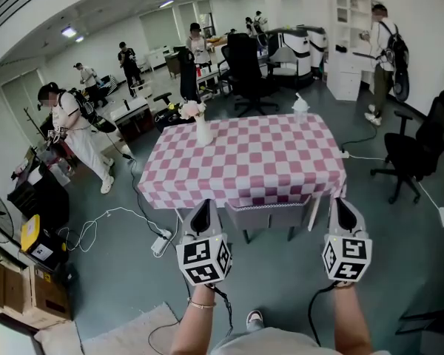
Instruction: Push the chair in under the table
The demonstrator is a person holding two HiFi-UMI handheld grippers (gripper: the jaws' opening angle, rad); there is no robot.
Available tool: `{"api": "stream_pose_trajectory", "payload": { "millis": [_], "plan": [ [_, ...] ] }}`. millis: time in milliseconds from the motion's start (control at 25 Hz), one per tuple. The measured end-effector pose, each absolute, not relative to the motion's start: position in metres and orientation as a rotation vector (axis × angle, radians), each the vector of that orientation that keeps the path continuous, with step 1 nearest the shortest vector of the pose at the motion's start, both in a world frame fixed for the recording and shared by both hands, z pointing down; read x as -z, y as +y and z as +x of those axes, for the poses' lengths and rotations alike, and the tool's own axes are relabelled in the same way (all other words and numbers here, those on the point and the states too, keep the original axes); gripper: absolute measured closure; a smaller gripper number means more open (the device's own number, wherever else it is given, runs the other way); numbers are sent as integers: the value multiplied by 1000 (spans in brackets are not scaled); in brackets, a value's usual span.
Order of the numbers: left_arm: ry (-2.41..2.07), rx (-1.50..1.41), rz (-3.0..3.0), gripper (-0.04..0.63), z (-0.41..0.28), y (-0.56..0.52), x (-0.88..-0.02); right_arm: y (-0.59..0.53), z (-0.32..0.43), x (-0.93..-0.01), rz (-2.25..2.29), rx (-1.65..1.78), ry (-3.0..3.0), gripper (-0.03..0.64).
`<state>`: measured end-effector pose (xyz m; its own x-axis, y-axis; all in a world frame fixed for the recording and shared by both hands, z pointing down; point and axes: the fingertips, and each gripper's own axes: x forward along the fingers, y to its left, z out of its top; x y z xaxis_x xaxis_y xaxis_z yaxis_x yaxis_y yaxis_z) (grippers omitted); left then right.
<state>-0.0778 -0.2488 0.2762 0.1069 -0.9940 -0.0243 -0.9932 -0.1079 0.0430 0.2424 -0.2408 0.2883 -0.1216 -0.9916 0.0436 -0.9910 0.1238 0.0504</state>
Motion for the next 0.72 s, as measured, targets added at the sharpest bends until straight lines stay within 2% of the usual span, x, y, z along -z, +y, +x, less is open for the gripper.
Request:
{"api": "stream_pose_trajectory", "payload": {
  "millis": [720],
  "plan": [
    [-2013,75,2325,594,-77,-244,-295,-236,229,-297,1985,-35,-2324,607]
  ]
}}
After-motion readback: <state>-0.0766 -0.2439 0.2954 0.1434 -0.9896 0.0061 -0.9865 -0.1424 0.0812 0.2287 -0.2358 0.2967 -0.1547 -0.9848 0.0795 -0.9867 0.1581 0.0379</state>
